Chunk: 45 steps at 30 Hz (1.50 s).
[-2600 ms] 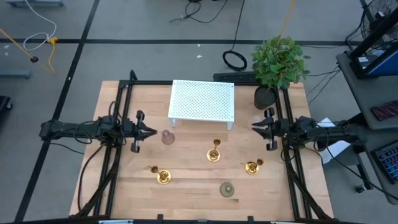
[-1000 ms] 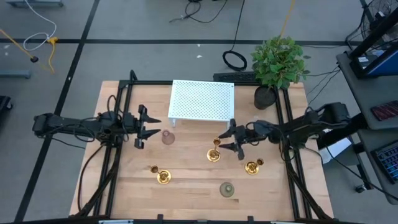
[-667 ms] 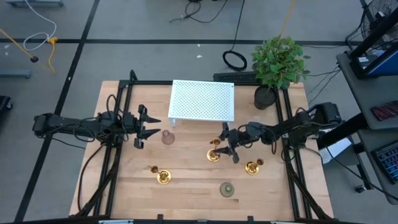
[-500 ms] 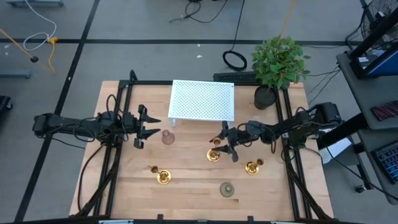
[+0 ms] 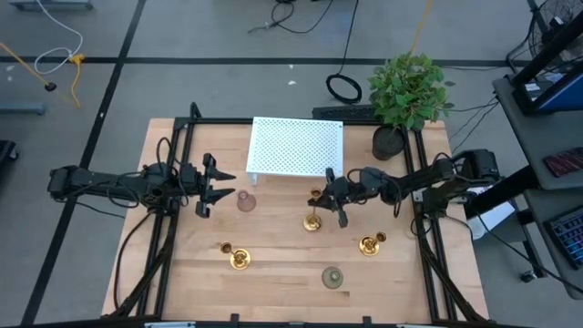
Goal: Pick & Place candle stick holders
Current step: Put the top right long gold candle holder on the shelf
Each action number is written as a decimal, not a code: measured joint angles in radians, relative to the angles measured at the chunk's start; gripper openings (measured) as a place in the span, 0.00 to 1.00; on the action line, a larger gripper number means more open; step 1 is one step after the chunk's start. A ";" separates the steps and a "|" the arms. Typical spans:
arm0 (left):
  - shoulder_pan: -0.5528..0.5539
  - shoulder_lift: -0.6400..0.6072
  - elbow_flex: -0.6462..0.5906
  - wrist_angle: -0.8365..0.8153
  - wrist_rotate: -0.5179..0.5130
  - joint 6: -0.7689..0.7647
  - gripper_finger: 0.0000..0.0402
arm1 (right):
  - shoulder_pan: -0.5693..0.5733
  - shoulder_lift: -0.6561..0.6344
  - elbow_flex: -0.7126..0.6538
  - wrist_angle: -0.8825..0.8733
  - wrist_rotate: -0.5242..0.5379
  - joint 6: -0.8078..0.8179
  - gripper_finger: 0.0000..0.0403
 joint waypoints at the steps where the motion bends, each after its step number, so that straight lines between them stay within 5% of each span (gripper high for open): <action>1: 0.000 0.000 0.000 0.000 0.000 0.000 0.45 | -0.003 -0.003 0.000 0.011 0.000 0.018 0.02; 7: 0.000 0.000 0.000 0.000 0.000 0.000 0.45 | -0.007 -0.099 0.001 0.061 -0.072 0.108 0.02; 13: 0.000 0.000 0.000 0.001 -0.034 0.001 0.45 | -0.006 -0.207 0.092 0.026 -0.061 0.026 0.02; 21: 0.000 0.000 0.000 0.001 -0.062 0.000 0.45 | -0.032 -0.268 0.282 -0.333 0.316 -0.212 0.02; 31: -0.001 0.000 0.000 0.000 -0.062 -0.026 0.45 | -0.168 -0.299 0.324 -0.368 0.626 -0.289 0.02; 45: -0.001 0.000 0.000 0.000 -0.068 -0.026 0.45 | -0.313 -0.287 0.322 -0.531 0.768 -0.226 0.03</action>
